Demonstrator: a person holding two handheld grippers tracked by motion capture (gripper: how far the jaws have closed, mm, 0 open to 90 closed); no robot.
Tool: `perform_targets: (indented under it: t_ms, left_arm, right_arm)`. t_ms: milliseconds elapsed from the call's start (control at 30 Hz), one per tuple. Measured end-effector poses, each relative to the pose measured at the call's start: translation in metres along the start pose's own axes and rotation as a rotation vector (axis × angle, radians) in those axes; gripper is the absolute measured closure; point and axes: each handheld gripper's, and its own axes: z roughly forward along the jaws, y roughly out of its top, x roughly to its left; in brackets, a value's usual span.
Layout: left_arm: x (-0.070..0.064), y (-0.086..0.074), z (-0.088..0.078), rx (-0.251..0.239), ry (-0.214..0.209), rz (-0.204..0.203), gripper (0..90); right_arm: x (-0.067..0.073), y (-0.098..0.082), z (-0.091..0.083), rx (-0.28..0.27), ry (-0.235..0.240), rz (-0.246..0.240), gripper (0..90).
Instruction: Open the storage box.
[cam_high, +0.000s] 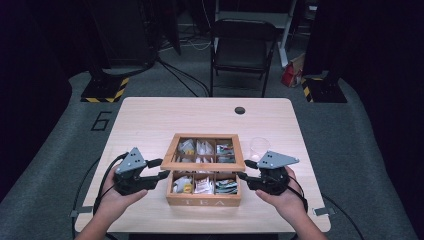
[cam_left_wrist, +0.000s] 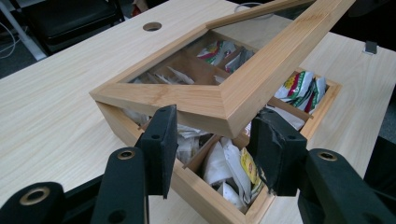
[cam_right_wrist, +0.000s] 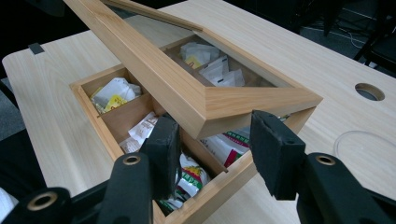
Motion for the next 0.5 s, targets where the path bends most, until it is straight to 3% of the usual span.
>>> perform_targets:
  t_ms: [133, 500]
  left_arm:
    - [0.005, 0.005, -0.001, -0.01, -0.018, -0.016, 52.1]
    - [0.012, 0.017, -0.003, 0.0, -0.026, -0.006, 53.6]
  right_arm:
    - [-0.003, 0.007, -0.001, 0.004, 0.004, 0.005, 53.0]
    - [-0.01, 0.022, -0.001, 0.032, 0.014, -0.024, 53.0]
